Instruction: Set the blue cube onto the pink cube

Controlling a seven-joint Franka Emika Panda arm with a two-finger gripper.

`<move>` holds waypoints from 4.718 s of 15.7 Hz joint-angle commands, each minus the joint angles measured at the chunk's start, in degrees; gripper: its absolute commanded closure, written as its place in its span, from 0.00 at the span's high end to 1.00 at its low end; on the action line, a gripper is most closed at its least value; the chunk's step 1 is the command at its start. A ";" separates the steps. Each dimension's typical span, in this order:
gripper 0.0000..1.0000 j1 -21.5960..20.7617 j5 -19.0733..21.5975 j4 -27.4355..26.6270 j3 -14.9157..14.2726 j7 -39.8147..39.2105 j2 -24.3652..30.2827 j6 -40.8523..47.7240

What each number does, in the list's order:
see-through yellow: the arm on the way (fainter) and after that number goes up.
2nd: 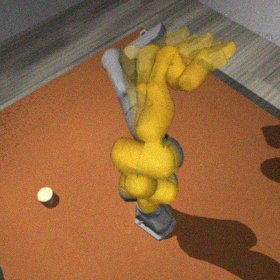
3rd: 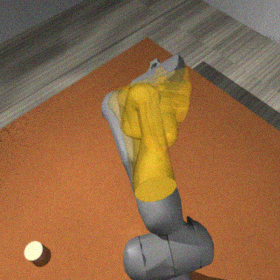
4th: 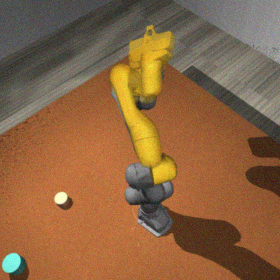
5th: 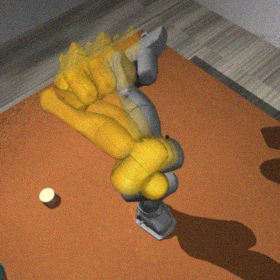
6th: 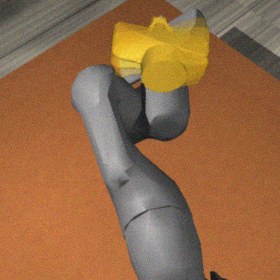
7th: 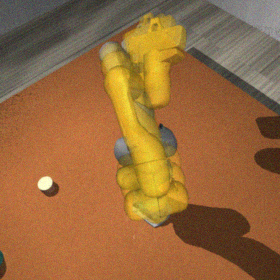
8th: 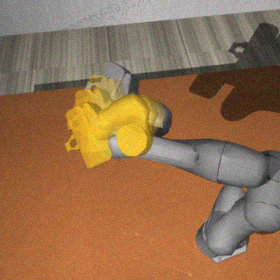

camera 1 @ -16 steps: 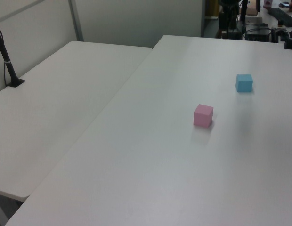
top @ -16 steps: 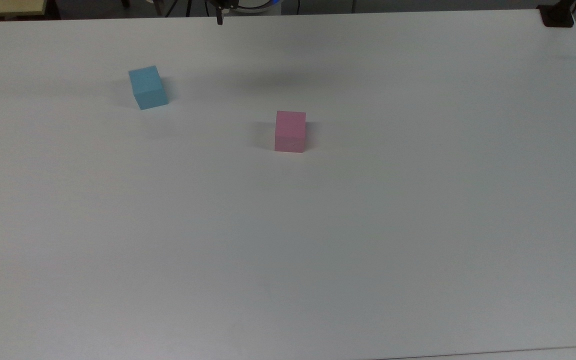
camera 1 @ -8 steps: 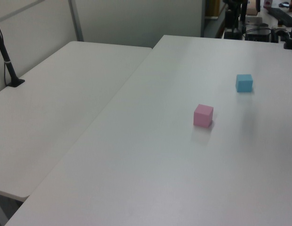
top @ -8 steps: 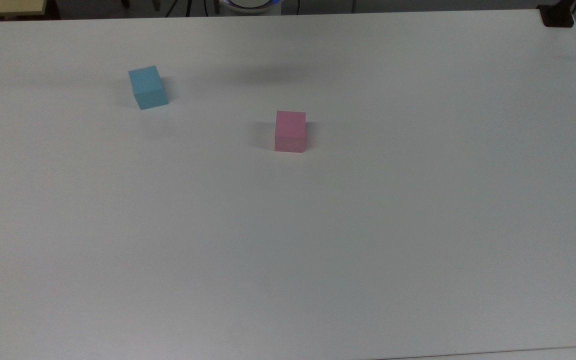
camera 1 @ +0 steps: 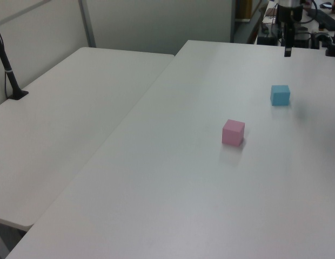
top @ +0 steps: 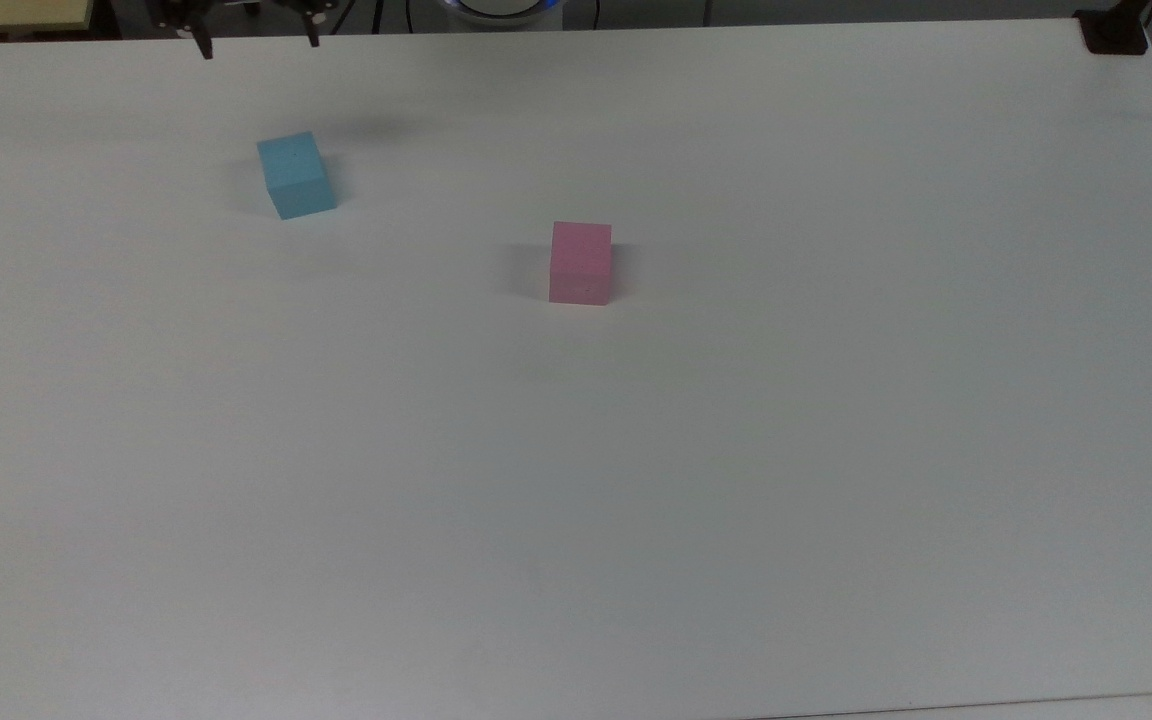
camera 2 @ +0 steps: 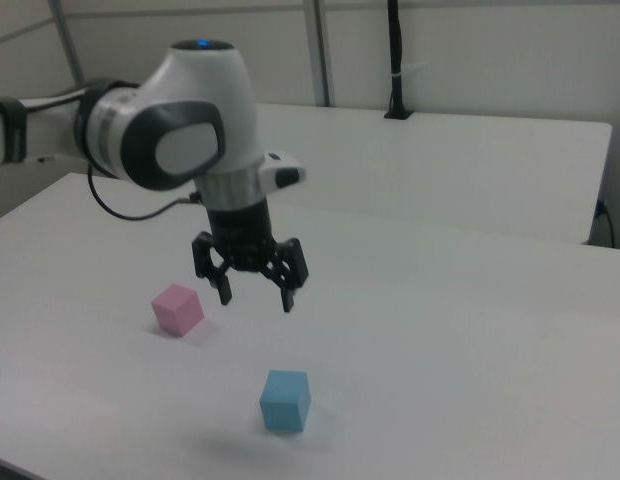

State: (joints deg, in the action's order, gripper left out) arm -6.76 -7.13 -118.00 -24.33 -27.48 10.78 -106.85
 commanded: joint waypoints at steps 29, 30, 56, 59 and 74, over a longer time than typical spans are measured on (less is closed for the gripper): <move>0.21 -19.14 2.30 4.87 -0.19 21.74 -11.83 -3.36; 0.21 -21.34 2.30 5.49 -0.19 23.59 -12.62 -3.28; 1.00 -29.01 13.20 16.31 -0.19 31.78 -27.48 1.03; 1.00 -29.10 12.41 16.48 -0.28 35.19 -26.87 1.73; 1.00 -1.76 1.77 16.66 18.09 39.87 -5.95 16.32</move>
State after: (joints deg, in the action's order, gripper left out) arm -8.84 -3.95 -100.10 -7.44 11.69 4.29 -91.01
